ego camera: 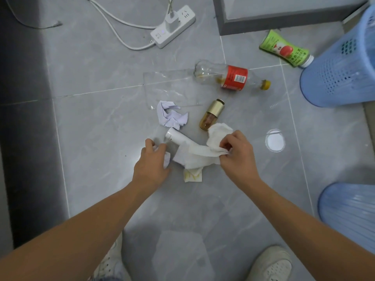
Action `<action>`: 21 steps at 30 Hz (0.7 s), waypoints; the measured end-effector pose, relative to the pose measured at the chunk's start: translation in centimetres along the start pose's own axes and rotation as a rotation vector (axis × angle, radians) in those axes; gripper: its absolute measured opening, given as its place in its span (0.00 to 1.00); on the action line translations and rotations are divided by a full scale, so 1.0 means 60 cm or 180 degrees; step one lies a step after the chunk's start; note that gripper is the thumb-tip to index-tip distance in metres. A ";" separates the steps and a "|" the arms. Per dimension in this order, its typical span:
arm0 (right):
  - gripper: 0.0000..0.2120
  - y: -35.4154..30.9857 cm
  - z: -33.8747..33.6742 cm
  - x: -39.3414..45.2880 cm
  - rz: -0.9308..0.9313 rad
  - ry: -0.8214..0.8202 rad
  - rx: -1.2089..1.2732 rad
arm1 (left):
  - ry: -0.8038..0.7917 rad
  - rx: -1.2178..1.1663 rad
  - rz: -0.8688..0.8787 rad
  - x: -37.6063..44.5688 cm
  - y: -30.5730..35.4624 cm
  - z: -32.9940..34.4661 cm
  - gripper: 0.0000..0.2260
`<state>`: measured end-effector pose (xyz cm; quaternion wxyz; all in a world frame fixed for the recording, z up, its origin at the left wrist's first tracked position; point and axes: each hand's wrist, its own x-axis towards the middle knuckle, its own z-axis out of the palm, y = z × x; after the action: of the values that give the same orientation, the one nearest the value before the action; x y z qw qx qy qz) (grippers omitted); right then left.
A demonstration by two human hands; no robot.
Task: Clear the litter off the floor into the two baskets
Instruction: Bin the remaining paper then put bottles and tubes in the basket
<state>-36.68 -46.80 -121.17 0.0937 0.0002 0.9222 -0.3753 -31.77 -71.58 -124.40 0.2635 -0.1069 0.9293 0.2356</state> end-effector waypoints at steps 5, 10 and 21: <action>0.20 0.051 -0.066 0.016 0.0200 -0.0202 -0.0689 | 0.0024 0.0410 0.0205 0.016 0.011 0.015 0.23; 0.36 0.067 -0.028 0.064 -0.0158 -0.0909 -0.1276 | 0.0149 0.0319 0.0381 0.026 0.008 0.029 0.16; 0.11 0.087 0.023 0.050 -0.0297 -0.0592 -0.1035 | 0.0258 -0.0150 0.0501 -0.004 -0.004 0.000 0.12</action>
<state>-39.02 -44.20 -126.26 0.1597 -0.0924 0.9570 -0.2238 -31.50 -71.79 -124.35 0.2038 -0.0492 0.9389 0.2729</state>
